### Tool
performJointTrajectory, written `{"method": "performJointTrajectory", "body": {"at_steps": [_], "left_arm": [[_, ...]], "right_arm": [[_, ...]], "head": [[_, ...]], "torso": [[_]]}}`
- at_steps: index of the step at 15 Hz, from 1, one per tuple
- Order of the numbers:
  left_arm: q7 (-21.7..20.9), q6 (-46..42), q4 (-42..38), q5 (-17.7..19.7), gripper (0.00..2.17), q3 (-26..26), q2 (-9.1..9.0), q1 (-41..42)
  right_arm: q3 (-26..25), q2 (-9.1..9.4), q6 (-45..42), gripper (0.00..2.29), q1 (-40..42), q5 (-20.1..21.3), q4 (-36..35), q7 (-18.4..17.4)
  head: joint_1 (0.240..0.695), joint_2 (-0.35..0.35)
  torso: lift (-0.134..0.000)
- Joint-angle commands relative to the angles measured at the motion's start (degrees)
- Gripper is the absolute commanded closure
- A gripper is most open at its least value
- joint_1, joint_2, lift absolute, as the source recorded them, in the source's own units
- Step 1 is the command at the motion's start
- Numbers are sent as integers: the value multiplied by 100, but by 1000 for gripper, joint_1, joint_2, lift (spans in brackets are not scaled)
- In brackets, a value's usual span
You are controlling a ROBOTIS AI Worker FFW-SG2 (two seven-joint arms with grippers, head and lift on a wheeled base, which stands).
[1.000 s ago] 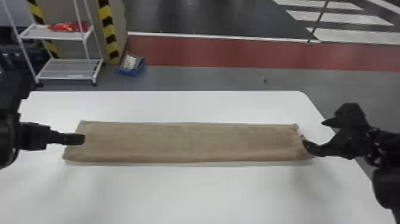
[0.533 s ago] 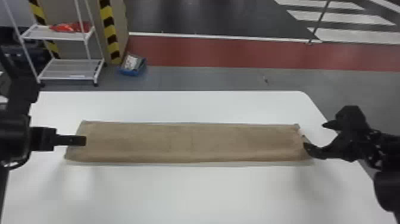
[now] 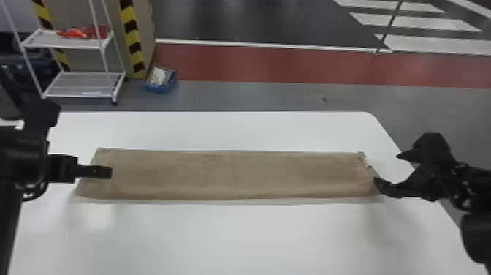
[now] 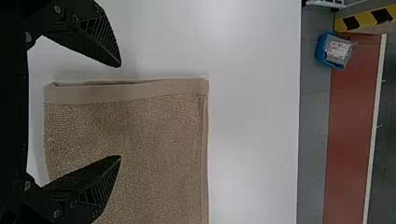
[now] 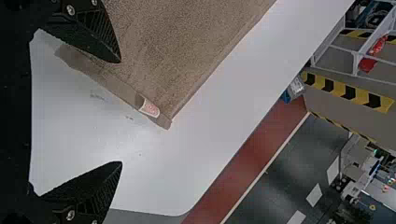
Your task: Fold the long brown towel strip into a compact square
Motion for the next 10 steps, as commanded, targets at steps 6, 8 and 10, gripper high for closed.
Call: {"method": "performJointTrajectory", "body": {"at_steps": [6,8,10], "left_arm": [[-287,-175,259,-83,603,-6,16,-77],[-481,-175,277,-101,1015,2,25,-103],[-630,-175,321,-109,1538,2,43,-138]], "right_arm": [[-4,-4,-65,113,-15,0,20,0],[-4,-4,-65,113,3,0,20,0],[-4,14,-82,113,3,0,38,0]], "head": [[695,-123],[695,-124],[695,-130]], "torso": [[-125],[-125],[-125]]}}
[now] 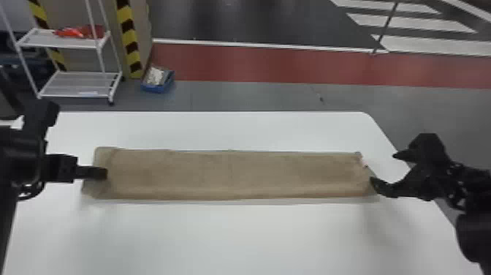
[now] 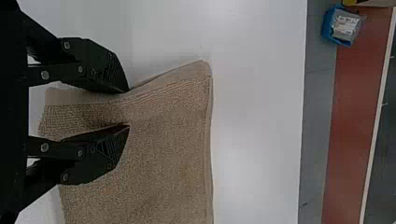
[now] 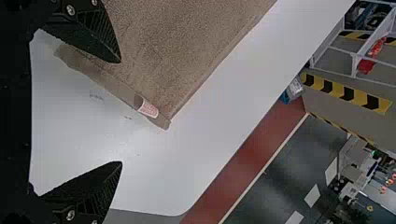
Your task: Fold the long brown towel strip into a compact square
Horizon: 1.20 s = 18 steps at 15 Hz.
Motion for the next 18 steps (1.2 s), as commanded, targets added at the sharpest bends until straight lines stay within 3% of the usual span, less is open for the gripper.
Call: {"method": "performJointTrajectory", "body": {"at_steps": [1,2,4,5,9,14,18], "left_arm": [[-23,-1,13,-3,1774,9,19,-11],[-67,-1,-39,-11,1892,18,28,7],[-208,-1,-154,-3,1905,62,55,77],[-322,34,-294,-11,2125,123,90,104],[-700,122,-646,6,2132,404,371,262],[-928,175,-778,112,2132,791,925,279],[-1192,966,-1489,138,2132,712,925,323]], "right_arm": [[0,26,-32,113,-13,0,31,0],[0,26,-50,113,-13,0,40,0],[0,34,-50,117,5,0,40,0],[0,34,-67,117,14,0,49,0],[-9,34,-85,117,22,-9,40,0],[-26,34,-85,117,22,-9,22,0],[18,61,-67,117,22,-9,-4,0]], "head": [[695,-132],[695,-132],[695,-129],[695,-129],[695,-124],[695,-70],[695,-33]], "torso": [[-125],[-125],[-125],[-125],[-125],[-125],[-125]]}}
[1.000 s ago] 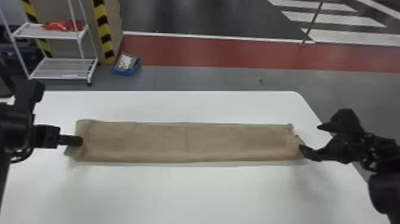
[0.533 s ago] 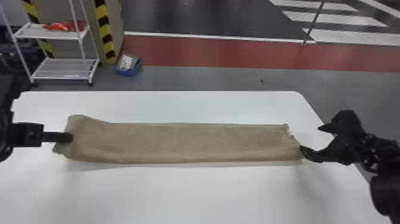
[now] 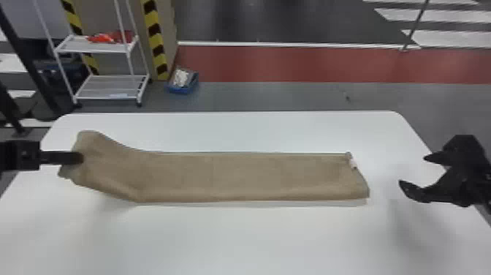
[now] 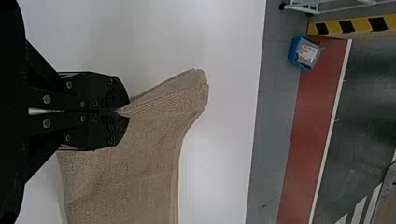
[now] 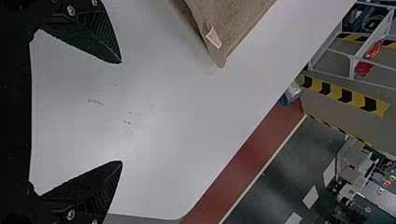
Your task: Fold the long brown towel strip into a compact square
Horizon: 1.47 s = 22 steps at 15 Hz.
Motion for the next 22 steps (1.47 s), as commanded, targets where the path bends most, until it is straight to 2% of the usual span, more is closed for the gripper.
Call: {"method": "performJointTrajectory", "body": {"at_steps": [1,2,4,6,7,12,13,15,21,22], "left_arm": [[-131,943,-640,23,2132,-258,-74,-47],[-175,1091,-974,32,2132,-495,-180,-91],[-175,1091,-1413,-47,2132,-926,-549,-232],[-122,1091,-1492,-197,2128,-1295,-953,-452],[-113,1091,-1492,-294,2132,-1515,-1146,-540],[1,1091,-1668,-425,2128,-2218,-1779,-346],[63,1091,-1659,-434,2128,-2315,-1820,-337],[203,1091,-1607,-443,2128,-2464,-1820,-337],[775,1091,-1308,-355,2128,-2754,-1820,-337],[801,1091,-1273,-320,2054,-2763,-1820,-329]], "right_arm": [[18,51,25,117,1,0,-66,1],[18,60,42,117,19,0,-92,9],[-17,77,60,117,71,9,-145,9],[-61,86,112,117,133,0,-233,36],[-88,86,130,117,186,0,-294,36],[-272,68,112,117,353,-44,-373,53],[-281,68,130,117,353,-70,-373,62],[-264,95,130,117,362,-61,-382,62],[-264,121,130,120,405,-61,-444,62],[-272,121,148,120,414,-61,-452,71]], "head": [[695,-34],[695,-48],[695,-79],[695,-122],[695,-169],[695,-274],[695,-312],[695,-335],[695,-343],[695,-343]], "torso": [[-125],[-125],[-125],[-125],[-125],[-125],[-125],[-125],[-125],[-125]]}}
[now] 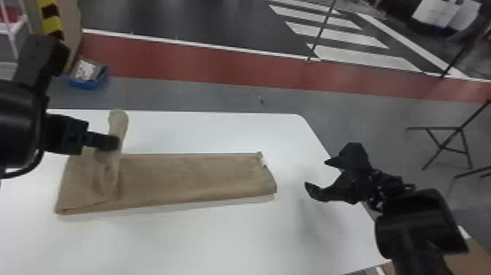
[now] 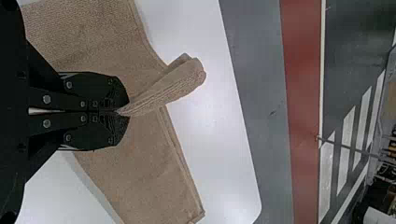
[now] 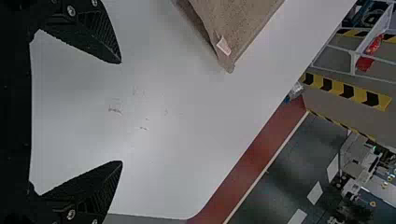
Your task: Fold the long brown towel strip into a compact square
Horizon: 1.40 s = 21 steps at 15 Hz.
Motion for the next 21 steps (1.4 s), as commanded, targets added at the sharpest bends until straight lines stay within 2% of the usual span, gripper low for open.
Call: {"method": "performJointTrajectory", "body": {"at_steps": [1,2,3,5,8,12,15,17,19,21], "left_arm": [[90,42,62,145,1501,-44,-15,78],[205,42,27,241,437,-79,-15,183],[205,42,-17,321,-2,-79,-15,280],[328,42,-140,549,26,-79,-15,394],[389,42,-228,628,70,-79,-15,429],[477,42,-342,672,66,150,-15,561],[451,42,-430,927,60,738,-15,737],[433,42,-544,1059,60,1055,-15,904],[442,42,-746,1235,60,1442,35,1123],[416,0,-817,1419,60,1925,185,1334]], "right_arm": [[-23,0,53,120,16,0,-54,13],[-40,0,89,120,16,0,-98,31],[-49,0,124,120,25,0,-133,39],[-58,0,159,120,34,0,-168,48],[-58,0,299,120,34,-9,-264,48],[-75,53,1372,117,51,-501,-880,250],[232,317,2532,113,34,-703,-1583,303],[663,642,3323,110,-169,-782,-1943,303],[1208,905,3587,110,-362,-773,-2093,303],[1788,1046,3569,110,-722,-606,-2084,303]], "head": [[695,-344],[695,-347],[695,-350],[695,-350],[695,-350],[695,-350],[695,-350],[695,-315],[695,-267],[695,-165]], "torso": [[-125],[-125],[-125],[-125],[-125],[-125],[-125],[-125],[-125],[-125]]}}
